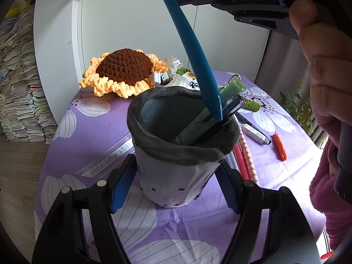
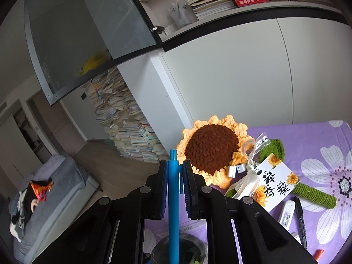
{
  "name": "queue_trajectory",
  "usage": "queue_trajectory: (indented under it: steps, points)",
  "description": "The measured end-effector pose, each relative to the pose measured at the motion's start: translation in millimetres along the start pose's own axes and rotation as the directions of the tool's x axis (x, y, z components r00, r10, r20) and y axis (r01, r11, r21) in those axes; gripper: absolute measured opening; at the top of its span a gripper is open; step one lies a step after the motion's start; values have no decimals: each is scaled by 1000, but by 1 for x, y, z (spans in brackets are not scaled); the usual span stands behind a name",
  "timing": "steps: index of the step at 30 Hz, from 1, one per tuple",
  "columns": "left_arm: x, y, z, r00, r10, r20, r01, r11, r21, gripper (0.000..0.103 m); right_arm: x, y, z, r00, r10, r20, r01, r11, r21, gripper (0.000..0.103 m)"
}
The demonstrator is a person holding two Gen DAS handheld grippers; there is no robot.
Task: Organize stationery
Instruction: 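Lift the blue pen with the right gripper and insert it into the pen holder, then move the right gripper over the pink-patterned pen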
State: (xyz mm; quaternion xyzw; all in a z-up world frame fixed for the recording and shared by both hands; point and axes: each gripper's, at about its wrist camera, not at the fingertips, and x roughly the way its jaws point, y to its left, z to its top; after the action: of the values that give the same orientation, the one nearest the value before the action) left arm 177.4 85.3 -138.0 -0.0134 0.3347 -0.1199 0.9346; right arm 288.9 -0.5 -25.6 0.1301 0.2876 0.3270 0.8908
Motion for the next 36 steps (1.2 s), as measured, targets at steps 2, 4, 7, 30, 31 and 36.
queue_trajectory:
  steps: [2, 4, 7, 30, 31, 36]
  points:
    - [0, 0, 0, 1000, -1, -1, 1, 1000, -1, 72, 1, -2, -3, 1000, 7, -3, -7, 1000, 1, 14]
    - [-1, -1, 0, 1000, -5, -3, 5, 1000, 0, 72, 0, -3, -8, 1000, 2, -8, -2, 1000, -2, 14]
    - [-1, -2, 0, 1000, -7, -4, 7, 1000, 5, 72, -11, -5, -15, 1000, -18, 15, 19, 1000, -11, 14]
    - [4, 2, 3, 1000, -8, -19, 8, 1000, -7, 71, -71, -35, -50, 963, -246, -106, 245, 969, -23, 14]
    - [4, 2, 3, 1000, -8, -19, 8, 1000, -8, 71, -67, -45, -53, 947, -285, -151, 286, 958, -13, 14]
    - [4, 2, 3, 1000, -8, -19, 8, 1000, -8, 71, -40, -89, -87, 843, -378, -383, 417, 909, 21, 14]
